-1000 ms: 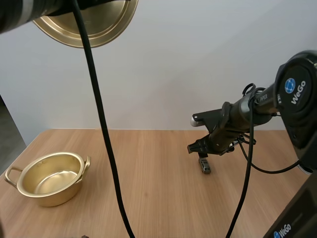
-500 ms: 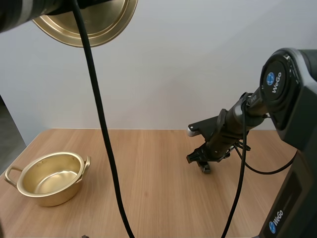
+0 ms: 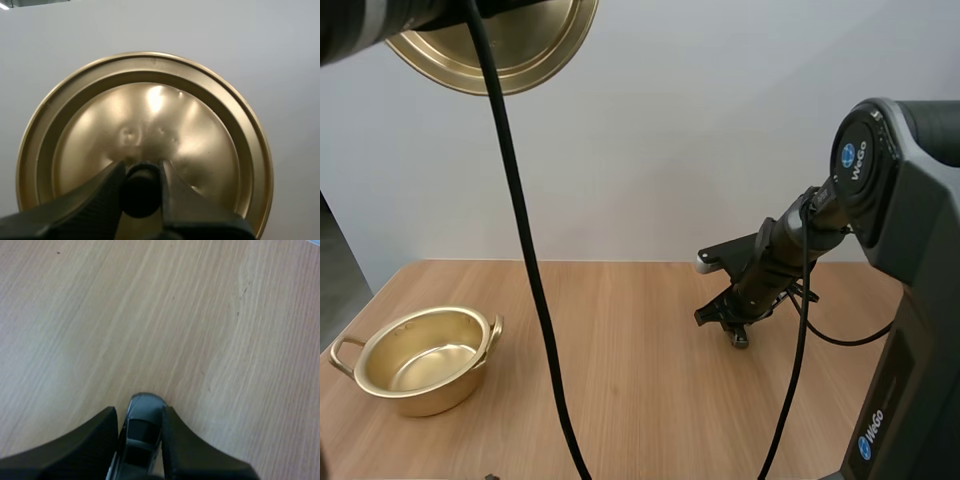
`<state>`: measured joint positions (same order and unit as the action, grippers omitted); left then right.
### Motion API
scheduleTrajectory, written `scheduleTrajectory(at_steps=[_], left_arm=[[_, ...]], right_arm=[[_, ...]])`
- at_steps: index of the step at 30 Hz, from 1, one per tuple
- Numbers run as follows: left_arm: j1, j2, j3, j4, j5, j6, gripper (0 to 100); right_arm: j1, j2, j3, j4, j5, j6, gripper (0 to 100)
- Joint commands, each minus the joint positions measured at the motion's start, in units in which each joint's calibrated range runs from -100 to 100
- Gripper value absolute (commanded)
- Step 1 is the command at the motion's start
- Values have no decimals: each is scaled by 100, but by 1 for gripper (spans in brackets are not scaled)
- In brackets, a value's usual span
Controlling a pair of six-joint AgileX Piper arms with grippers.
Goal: Open the pot, put the car inside, and close it
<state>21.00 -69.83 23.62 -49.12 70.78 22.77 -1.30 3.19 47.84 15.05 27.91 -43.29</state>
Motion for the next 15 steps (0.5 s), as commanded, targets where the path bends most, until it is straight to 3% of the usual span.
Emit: scheduleTrajectory(at_steps=[1, 3, 15], left_arm=[[-3, 1, -5, 4, 2, 0, 0], [-3, 1, -5, 4, 2, 0, 0], [-3, 1, -5, 4, 2, 0, 0]], right_arm=[[-1, 41, 8, 21, 41, -1, 22], [-1, 41, 8, 21, -21, -1, 0], [7, -431, 8, 86, -164, -29, 0]])
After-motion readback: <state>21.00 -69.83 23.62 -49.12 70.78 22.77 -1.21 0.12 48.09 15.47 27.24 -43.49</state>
